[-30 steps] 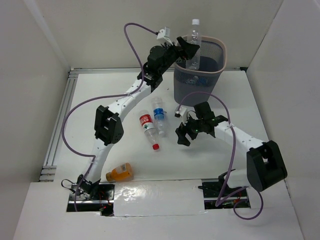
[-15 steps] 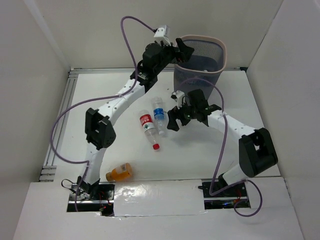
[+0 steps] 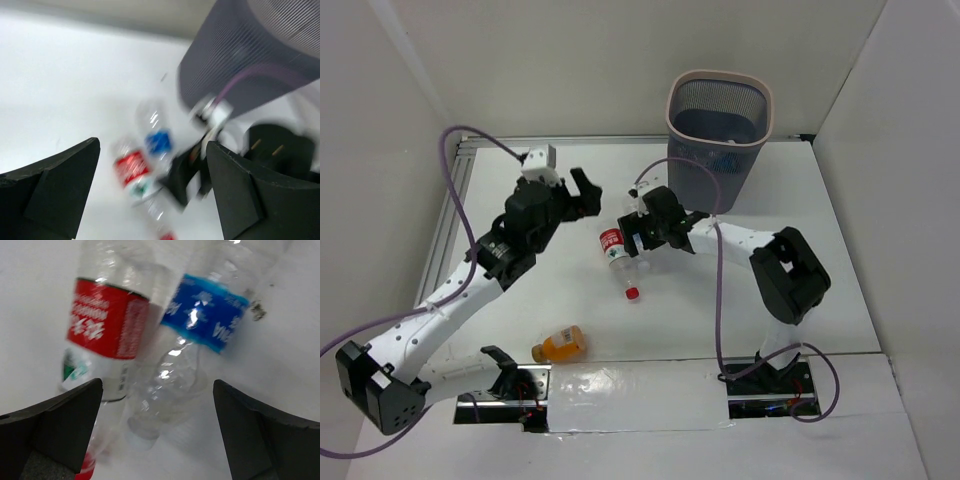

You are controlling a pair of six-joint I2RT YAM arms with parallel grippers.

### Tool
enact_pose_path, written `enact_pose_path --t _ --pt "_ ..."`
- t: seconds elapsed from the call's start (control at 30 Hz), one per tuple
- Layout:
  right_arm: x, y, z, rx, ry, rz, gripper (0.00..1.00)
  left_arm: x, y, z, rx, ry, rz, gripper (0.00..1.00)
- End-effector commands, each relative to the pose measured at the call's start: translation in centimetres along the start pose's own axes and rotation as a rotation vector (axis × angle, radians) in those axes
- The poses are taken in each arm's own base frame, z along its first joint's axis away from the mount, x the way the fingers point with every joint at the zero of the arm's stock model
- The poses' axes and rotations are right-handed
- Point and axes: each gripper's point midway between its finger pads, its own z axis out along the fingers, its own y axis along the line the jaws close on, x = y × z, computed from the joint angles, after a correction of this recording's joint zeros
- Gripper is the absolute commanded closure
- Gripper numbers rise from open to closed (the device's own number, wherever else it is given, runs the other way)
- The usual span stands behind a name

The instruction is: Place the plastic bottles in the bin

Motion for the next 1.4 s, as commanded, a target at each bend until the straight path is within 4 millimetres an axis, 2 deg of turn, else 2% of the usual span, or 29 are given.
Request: enact_pose_path --t 0.0,0.03,0.07,0.1,0.13,0.2,0.23,0.3,0.33,0.4,0.43,0.5,0.53,0.57,0.63,0.67,0.7,0.73,0.77,0.8,0.87,0.9,0.97,1.0,1.07,1.17,1.2,1.23,1.37 --pt "-4.7 -3.1 1.1 0.199 -0.143 0.064 0.03 7.0 5.0 -2.3 -0.178 0.174 0.000 0.00" --pt "-4.8 -3.3 1.7 0.210 -0.140 0.065 0.04 9.2 5.9 -3.1 -0.203 0.209 -0.019 0.00" --pt "-4.3 -4.0 2.0 0.223 -0.122 0.073 0.04 9.3 6.5 -3.9 -0.213 0.199 -0.037 0.00" --pt "-4.7 -4.0 2.2 0.222 -0.128 0.073 0.04 10.0 6.6 -4.3 -0.211 0.208 -0.051 0.00" --pt "-4.4 -4.1 2.4 0.225 -0.118 0.064 0.04 11.6 7.4 -4.7 -0.231 0.232 -0.062 0.00" --pt "-3.6 -4.4 3.2 0.230 -0.090 0.054 0.05 13.3 8.0 -5.0 -0.248 0.267 -0.068 0.00" --pt "-3.2 -4.3 3.6 0.222 -0.078 0.054 0.07 14.8 8.4 -5.1 -0.262 0.297 -0.071 0.00" --pt "-2.2 -4.4 4.7 0.217 -0.046 0.043 0.14 16.4 8.7 -5.1 -0.287 0.340 -0.068 0.00" --pt "-1.6 -4.6 4.9 0.220 -0.027 0.034 0.18 17.7 8.9 -4.8 -0.306 0.377 -0.071 0.00" --pt "-1.1 -4.4 5.2 0.182 -0.008 0.018 0.29 18.9 9.3 -4.4 -0.334 0.407 -0.074 0.00" --pt "-1.1 -4.2 5.2 0.168 -0.005 0.006 0.40 19.7 9.1 -4.4 -0.328 0.433 -0.066 0.00" --pt "-2.1 -3.0 4.3 0.101 -0.019 -0.034 0.50 20.5 8.9 -3.8 -0.338 0.457 -0.079 0.00" --pt "-2.3 -3.2 3.8 0.090 -0.020 -0.051 0.58 20.5 8.4 -3.5 -0.323 0.462 -0.086 0.00" --pt "-2.6 -3.1 3.3 0.064 -0.022 -0.063 0.60 20.9 8.2 -3.3 -0.318 0.473 -0.097 0.00" --pt "-6.4 -0.9 0.4 -0.089 -0.079 -0.104 0.69 22.3 8.5 -3.2 -0.336 0.513 -0.093 0.00" --pt "-6.5 -1.6 0.3 -0.078 -0.083 -0.122 0.69 22.4 8.4 -3.2 -0.328 0.521 -0.096 0.00" --pt "-9.4 0.2 -1.7 -0.184 -0.141 -0.160 0.69 22.7 8.4 -3.2 -0.337 0.525 -0.106 0.00" --pt "-10.2 0.7 -2.9 -0.223 -0.144 -0.170 0.70 23.0 8.2 -3.1 -0.328 0.535 -0.110 0.00" --pt "-13.6 0.6 -5.5 -0.264 -0.224 -0.222 0.70 23.4 8.1 -2.9 -0.327 0.544 -0.119 0.00" --pt "-14.6 2.1 -7.2 -0.367 -0.247 -0.254 0.72 23.4 8.1 -2.9 -0.330 0.543 -0.130 0.00" --pt "-17.0 1.8 -9.9 -0.421 -0.302 -0.278 0.73 24.2 8.1 -2.6 -0.341 0.561 -0.146 0.00" --pt "-19.4 3.0 -12.7 -0.489 -0.369 -0.319 0.73 24.1 7.7 -2.4 -0.326 0.557 -0.155 0.00" --pt "-21.9 2.6 -15.3 -0.492 -0.439 -0.340 0.73 25.0 7.9 -2.1 -0.325 0.577 -0.173 0.00" --pt "-23.7 2.8 -17.4 -0.490 -0.492 -0.356 0.73 25.1 8.3 -2.1 -0.332 0.574 -0.177 0.00" --pt "-26.6 1.8 -19.4 -0.424 -0.594 -0.352 0.73 25.3 7.9 -1.8 -0.316 0.578 -0.185 0.00" --pt "-30.3 -2.0 -22.4 -0.271 -0.748 -0.258 0.73 25.4 7.9 -1.2 -0.316 0.578 -0.193 0.00" --pt "-30.6 -3.6 -23.0 -0.259 -0.761 -0.234 0.75 25.8 8.0 -0.9 -0.324 0.588 -0.189 0.00" --pt "-30.8 -4.2 -23.5 -0.268 -0.765 -0.232 0.75 25.5 7.7 -0.7 -0.319 0.581 -0.192 0.00" --pt "-29.0 -4.4 -22.5 -0.379 -0.670 -0.204 0.76 25.9 7.8 -0.5 -0.327 0.591 -0.187 0.00"
